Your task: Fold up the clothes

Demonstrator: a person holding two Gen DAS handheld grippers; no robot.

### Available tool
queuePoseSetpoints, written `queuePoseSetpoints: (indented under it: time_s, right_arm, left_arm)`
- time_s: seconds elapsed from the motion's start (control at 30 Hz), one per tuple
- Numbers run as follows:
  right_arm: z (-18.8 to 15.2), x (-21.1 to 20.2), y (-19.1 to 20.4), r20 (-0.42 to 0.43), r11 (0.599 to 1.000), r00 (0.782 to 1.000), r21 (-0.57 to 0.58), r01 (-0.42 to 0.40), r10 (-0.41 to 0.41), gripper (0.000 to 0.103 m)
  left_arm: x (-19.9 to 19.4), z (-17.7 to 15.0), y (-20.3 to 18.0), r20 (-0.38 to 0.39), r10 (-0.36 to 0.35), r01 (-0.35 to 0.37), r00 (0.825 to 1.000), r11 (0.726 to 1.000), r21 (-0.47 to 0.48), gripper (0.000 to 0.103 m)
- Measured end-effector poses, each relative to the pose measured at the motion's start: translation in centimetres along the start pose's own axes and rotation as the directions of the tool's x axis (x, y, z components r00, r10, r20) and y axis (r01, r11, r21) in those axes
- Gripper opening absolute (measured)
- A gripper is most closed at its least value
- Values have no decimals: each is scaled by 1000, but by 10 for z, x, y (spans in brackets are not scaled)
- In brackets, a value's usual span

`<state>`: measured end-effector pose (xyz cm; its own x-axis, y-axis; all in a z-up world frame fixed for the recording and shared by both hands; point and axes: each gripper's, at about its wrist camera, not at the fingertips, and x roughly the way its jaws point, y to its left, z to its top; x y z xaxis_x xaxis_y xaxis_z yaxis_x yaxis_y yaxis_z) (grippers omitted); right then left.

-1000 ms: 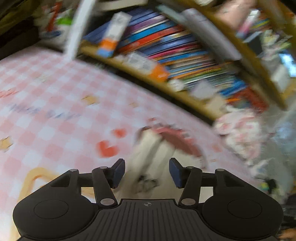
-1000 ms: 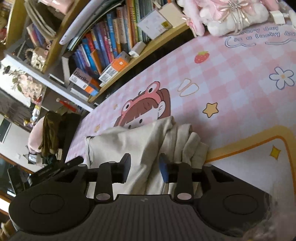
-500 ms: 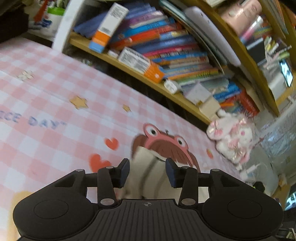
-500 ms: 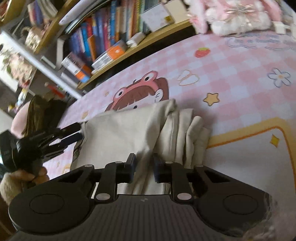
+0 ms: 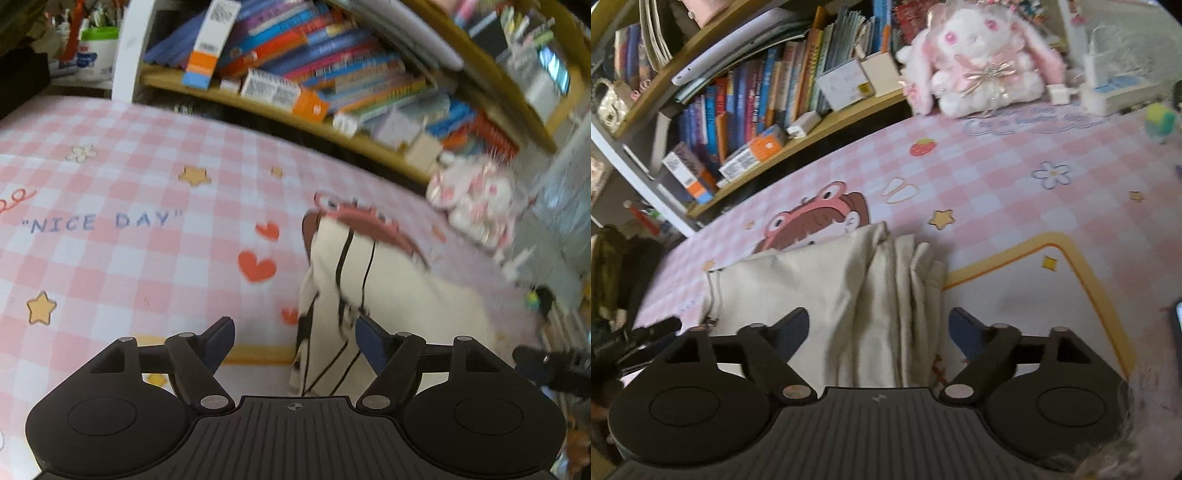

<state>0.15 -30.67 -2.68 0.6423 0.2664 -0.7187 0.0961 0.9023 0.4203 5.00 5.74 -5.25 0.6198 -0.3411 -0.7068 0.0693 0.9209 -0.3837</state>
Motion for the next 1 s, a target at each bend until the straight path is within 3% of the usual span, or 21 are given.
queuePoseSetpoints:
  time_s: [0.4, 0.47, 0.5, 0.57, 0.63, 0.67, 0.77, 0.83, 0.93, 1.0]
  right_arm:
    - [-18, 16, -2, -132, 991, 990, 132, -31, 49, 82]
    - [-17, 20, 0, -137, 991, 990, 132, -25, 44, 79]
    - [-16, 21, 1, -138, 992, 990, 128, -23, 41, 76]
    - [-15, 23, 2, -140, 992, 990, 121, -16, 33, 58]
    - [-14, 23, 3, -135, 994, 990, 107, -13, 27, 46]
    - [-13, 19, 7, -116, 997, 993, 74, -16, 25, 38]
    - [-12, 4, 24, -41, 998, 999, -52, -36, 34, 24]
    - [-13, -6, 35, 14, 988, 998, -140, -58, 61, 23]
    - [-13, -5, 33, 3, 989, 998, -137, -58, 59, 23]
    - [-12, 3, 24, -32, 996, 999, -82, -45, 42, 28]
  left_arm:
    - [17, -3, 5, -52, -73, 68, 996, 993, -94, 69]
    - [21, -3, 5, -67, -105, 96, 992, 987, -128, 54]
    - [23, -3, 4, -79, -122, 110, 989, 984, -142, 40]
    - [23, -5, -3, -84, -114, 102, 990, 986, -134, 32]
    - [15, -5, -14, -60, -97, 91, 994, 992, -84, 16]
    - [10, -5, -20, -42, -94, 92, 995, 995, -48, 14]
    - [0, -6, -36, -19, -75, 76, 997, 996, 46, 14]
    - [-4, -8, -45, -16, -59, 60, 998, 993, 103, 14]
    - [2, -6, -35, -41, -61, 63, 997, 997, 41, 19]
    - [5, -4, -26, -68, -86, 86, 994, 996, 8, 31]
